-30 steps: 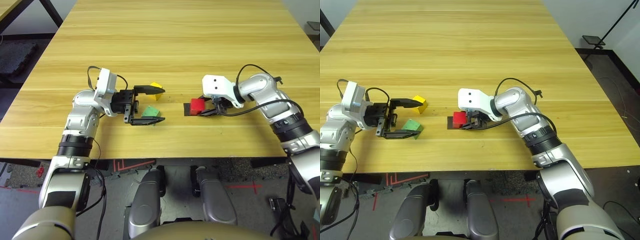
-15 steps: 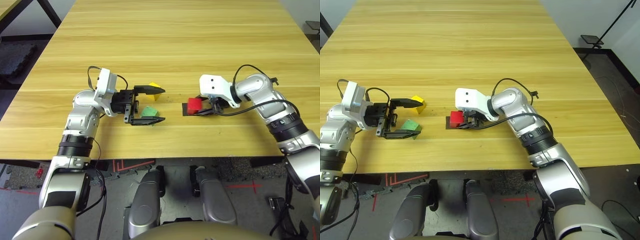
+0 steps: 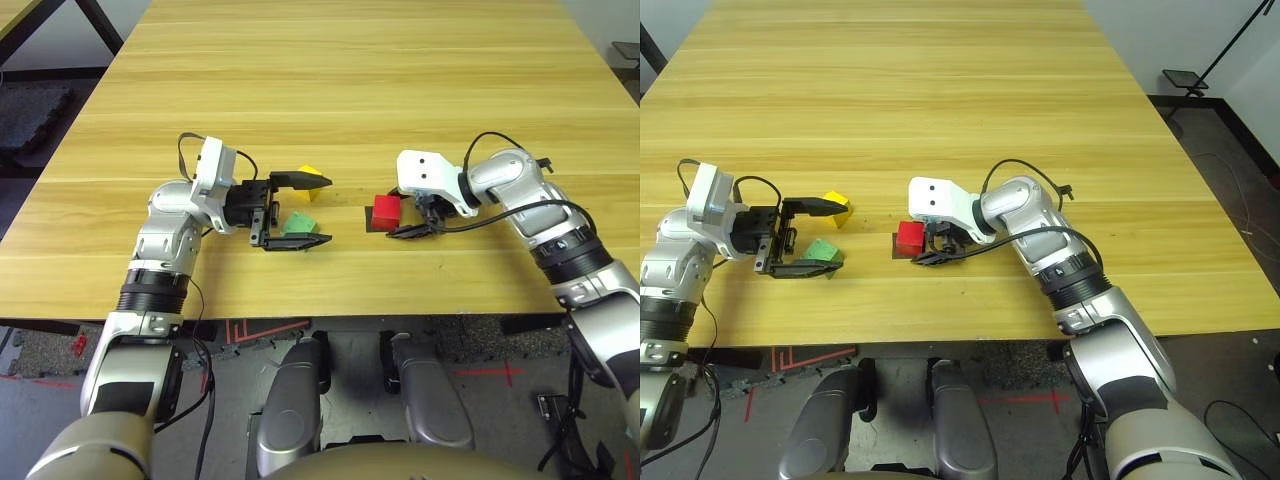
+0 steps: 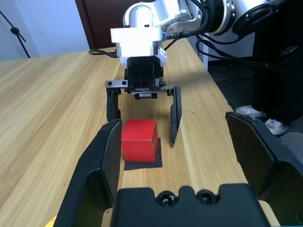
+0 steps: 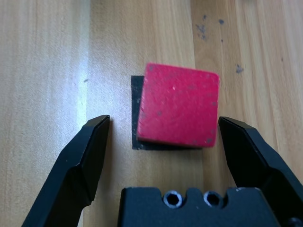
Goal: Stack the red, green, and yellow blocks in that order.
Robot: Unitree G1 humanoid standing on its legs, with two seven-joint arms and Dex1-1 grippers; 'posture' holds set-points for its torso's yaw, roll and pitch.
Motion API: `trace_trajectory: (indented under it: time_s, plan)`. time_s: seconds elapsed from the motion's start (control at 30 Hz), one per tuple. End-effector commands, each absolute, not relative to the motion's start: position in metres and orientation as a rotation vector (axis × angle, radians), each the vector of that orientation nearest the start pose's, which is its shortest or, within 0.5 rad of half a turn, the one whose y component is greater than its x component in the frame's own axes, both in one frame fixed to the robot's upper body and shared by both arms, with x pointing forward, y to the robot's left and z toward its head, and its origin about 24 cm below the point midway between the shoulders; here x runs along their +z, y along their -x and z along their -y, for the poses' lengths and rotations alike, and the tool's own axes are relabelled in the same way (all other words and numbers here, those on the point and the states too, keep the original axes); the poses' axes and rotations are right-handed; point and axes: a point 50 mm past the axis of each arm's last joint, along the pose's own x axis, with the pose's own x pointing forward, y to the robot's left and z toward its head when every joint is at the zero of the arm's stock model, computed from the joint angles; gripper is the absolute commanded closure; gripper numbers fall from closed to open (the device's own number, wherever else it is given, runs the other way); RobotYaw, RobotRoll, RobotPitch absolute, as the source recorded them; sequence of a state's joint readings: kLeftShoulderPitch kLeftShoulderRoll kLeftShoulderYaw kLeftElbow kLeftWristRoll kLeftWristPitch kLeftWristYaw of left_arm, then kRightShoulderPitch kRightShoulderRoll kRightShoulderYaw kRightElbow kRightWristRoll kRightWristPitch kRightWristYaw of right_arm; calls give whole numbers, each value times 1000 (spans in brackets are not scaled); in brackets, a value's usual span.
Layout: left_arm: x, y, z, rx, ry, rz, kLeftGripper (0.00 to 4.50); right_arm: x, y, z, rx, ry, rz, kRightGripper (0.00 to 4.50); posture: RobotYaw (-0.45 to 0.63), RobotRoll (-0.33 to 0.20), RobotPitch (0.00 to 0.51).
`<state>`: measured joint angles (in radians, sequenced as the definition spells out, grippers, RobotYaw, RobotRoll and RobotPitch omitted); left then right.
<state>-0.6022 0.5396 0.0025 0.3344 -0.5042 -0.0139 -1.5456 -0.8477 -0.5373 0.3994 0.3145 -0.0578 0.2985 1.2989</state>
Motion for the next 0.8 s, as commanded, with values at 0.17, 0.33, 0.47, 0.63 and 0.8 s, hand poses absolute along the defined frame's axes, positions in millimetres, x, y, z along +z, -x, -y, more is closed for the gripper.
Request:
trace_trajectory:
  time_s: [0.17, 0.33, 0.47, 0.63, 0.8]
  plan:
    - [164, -306, -183, -1548, -248, 213, 0, 178, -338, 133, 1391, 779, -365, 41, 241, 9, 222]
    - [164, -308, -184, -1547, -247, 207, 0, 202, -327, 140, 1469, 699, -387, 41, 241, 9, 222]
    - [163, -309, -185, -1543, -246, 201, 0, 223, -320, 151, 1497, 643, -403, 41, 233, 9, 223]
    - [159, -311, -189, -1518, -271, 180, 0, 237, -319, 173, 1496, 522, -339, 41, 225, 7, 224]
    - [157, -314, -199, -1502, -307, 155, 0, 229, -310, 206, 1491, 424, -290, 41, 219, 10, 221]
